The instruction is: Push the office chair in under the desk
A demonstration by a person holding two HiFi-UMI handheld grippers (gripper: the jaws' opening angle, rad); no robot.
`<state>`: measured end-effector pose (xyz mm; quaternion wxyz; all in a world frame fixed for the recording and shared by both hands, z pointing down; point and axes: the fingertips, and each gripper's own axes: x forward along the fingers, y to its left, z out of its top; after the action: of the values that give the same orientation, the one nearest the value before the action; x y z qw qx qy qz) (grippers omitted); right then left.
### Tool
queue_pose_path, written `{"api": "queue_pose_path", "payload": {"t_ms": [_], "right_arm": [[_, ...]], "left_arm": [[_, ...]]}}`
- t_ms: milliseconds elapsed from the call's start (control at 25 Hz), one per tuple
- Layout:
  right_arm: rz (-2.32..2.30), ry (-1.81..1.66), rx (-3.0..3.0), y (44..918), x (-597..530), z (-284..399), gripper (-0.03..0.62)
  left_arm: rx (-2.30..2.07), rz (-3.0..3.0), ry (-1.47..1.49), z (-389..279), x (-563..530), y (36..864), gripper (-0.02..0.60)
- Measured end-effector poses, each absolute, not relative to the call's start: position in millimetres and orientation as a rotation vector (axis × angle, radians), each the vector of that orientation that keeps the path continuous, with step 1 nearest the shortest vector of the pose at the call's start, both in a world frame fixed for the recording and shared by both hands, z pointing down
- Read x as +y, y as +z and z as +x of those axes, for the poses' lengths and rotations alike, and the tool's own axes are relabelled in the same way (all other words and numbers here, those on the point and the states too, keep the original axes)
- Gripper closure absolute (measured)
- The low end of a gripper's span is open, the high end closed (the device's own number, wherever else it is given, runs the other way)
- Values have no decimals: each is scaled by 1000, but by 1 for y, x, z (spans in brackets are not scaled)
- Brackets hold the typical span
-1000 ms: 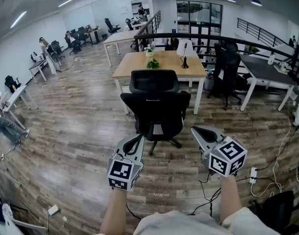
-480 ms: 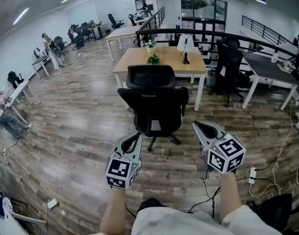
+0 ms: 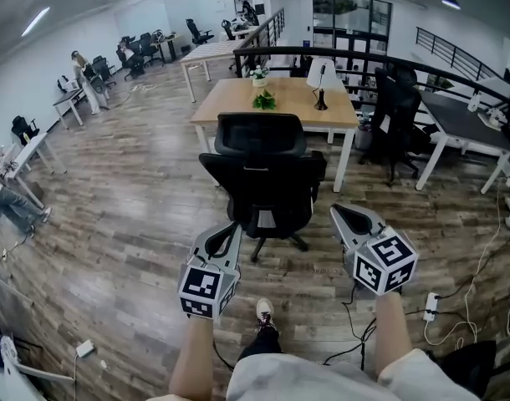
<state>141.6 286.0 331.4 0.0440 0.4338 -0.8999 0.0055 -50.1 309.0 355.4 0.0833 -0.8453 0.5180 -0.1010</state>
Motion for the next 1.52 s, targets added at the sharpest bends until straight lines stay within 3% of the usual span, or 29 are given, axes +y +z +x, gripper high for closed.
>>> {"api": "queue_pose_path", "payload": {"t_ms": [640,1360,1520], "right_arm": [[1383,31,-2729,331,127,112,580],[1432,101,-2641,347,35,90,575],[1420,125,-2630,352,23,85,523]], "left_arm": [[1569,-2542,-295,-97,142,358,574],[1636,-2541,-327,-140,46,364,572],[1657,-2537,-331,-148,31,366,535]]}}
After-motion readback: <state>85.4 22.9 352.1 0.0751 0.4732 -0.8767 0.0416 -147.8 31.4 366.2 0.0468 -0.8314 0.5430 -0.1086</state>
